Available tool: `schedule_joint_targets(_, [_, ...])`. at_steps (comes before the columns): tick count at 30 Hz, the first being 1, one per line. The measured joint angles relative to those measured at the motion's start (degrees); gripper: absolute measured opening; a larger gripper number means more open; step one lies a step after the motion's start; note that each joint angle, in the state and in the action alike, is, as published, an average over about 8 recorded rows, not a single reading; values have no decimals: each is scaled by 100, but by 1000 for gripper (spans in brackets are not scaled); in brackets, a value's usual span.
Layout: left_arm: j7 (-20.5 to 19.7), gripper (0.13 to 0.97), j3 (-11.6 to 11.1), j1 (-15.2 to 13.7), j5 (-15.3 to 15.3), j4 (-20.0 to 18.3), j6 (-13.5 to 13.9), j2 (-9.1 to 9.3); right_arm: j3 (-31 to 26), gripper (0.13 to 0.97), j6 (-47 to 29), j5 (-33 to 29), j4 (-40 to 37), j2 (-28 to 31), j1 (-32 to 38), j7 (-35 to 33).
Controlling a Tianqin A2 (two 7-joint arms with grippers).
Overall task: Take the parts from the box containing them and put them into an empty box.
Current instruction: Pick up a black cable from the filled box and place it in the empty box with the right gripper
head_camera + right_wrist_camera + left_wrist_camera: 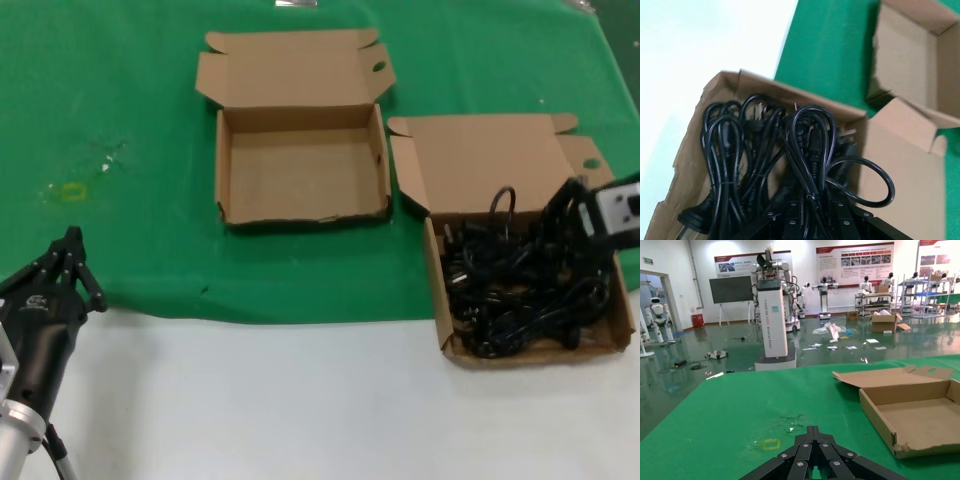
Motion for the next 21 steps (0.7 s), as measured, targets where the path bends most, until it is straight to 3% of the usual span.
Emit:
schedule_joint_targets(12, [0,144,0,0,0,0,0,0,196,220,-842,251,382,23,667,1102])
schedule_joint_targets(21, [0,144,0,0,0,0,0,0,181,218,-389,136,-132,-650,903,1746])
